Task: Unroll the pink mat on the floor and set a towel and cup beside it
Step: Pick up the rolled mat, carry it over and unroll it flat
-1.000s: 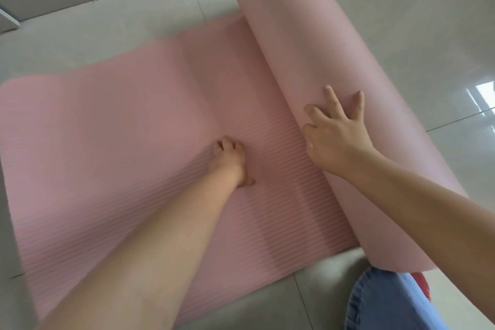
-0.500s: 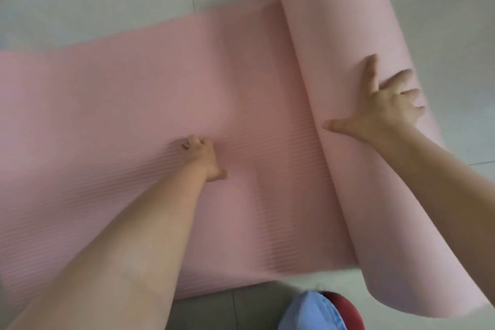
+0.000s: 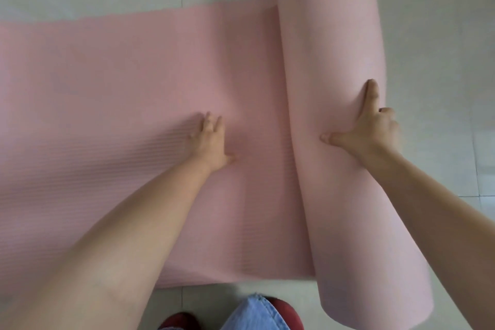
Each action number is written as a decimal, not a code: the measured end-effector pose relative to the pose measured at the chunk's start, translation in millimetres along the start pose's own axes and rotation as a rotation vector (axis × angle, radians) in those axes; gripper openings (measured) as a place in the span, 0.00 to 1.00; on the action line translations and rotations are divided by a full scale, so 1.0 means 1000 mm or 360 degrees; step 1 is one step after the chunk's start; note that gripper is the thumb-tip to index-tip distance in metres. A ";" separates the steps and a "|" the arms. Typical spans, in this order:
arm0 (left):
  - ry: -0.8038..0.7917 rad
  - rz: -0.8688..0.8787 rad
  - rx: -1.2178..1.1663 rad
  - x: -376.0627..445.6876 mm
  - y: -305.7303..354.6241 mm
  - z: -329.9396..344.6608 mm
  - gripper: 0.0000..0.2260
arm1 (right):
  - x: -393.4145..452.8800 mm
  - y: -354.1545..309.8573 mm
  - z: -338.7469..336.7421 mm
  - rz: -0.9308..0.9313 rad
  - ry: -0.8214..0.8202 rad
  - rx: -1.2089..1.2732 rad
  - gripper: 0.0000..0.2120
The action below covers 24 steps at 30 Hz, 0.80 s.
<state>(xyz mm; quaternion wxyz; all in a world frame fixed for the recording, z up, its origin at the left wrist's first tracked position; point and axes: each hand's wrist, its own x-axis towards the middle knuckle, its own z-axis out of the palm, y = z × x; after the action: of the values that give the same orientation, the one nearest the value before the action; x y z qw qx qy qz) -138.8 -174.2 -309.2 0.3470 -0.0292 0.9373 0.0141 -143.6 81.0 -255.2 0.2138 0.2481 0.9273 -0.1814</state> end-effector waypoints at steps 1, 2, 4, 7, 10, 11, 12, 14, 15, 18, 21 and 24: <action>-0.0050 0.0074 -0.0075 0.002 0.010 0.003 0.47 | 0.002 0.002 0.001 -0.0004 0.0018 -0.0008 0.59; -0.0103 0.0104 -0.0127 0.004 0.019 0.008 0.50 | 0.004 0.003 0.002 -0.0011 0.0028 -0.0008 0.59; -0.0155 0.0093 -0.0094 0.005 0.030 0.017 0.53 | 0.005 0.006 0.003 -0.0038 0.0053 0.0007 0.58; -0.0157 0.0052 -0.0009 0.003 0.034 0.022 0.54 | 0.004 0.010 -0.003 -0.0064 0.0087 0.0024 0.58; -0.0172 0.0073 0.0015 -0.003 0.029 0.022 0.54 | -0.004 0.011 -0.007 -0.0073 0.0084 0.0004 0.58; -0.0178 0.0078 0.0025 -0.005 0.028 0.023 0.54 | -0.008 0.011 -0.009 -0.0076 0.0076 0.0008 0.57; -0.0185 0.0077 0.0031 -0.007 0.026 0.024 0.54 | -0.013 0.012 -0.008 -0.0080 0.0063 0.0019 0.57; -0.0204 0.0086 0.0046 -0.011 0.025 0.026 0.54 | -0.020 0.017 -0.007 -0.0067 0.0033 0.0056 0.57; -0.0213 0.0095 0.0058 -0.013 0.025 0.027 0.54 | -0.024 0.021 -0.006 -0.0053 0.0028 0.0080 0.57; -0.0227 0.0112 0.0067 -0.015 0.023 0.029 0.54 | -0.029 0.028 -0.001 -0.0005 0.0016 0.0160 0.58; -0.0247 0.0132 0.0118 -0.015 0.024 0.028 0.54 | -0.029 0.031 0.002 0.0027 -0.0030 0.0164 0.59; -0.0261 0.0142 0.0172 -0.012 0.029 0.024 0.54 | -0.025 0.029 0.001 0.0032 -0.0074 0.0145 0.61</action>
<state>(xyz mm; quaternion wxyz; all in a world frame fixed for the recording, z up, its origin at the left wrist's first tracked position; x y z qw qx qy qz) -115.4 -143.6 -319.4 0.4227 0.0325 0.9055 -0.0187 -107.6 95.0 -250.1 0.2255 0.2627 0.9103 -0.2271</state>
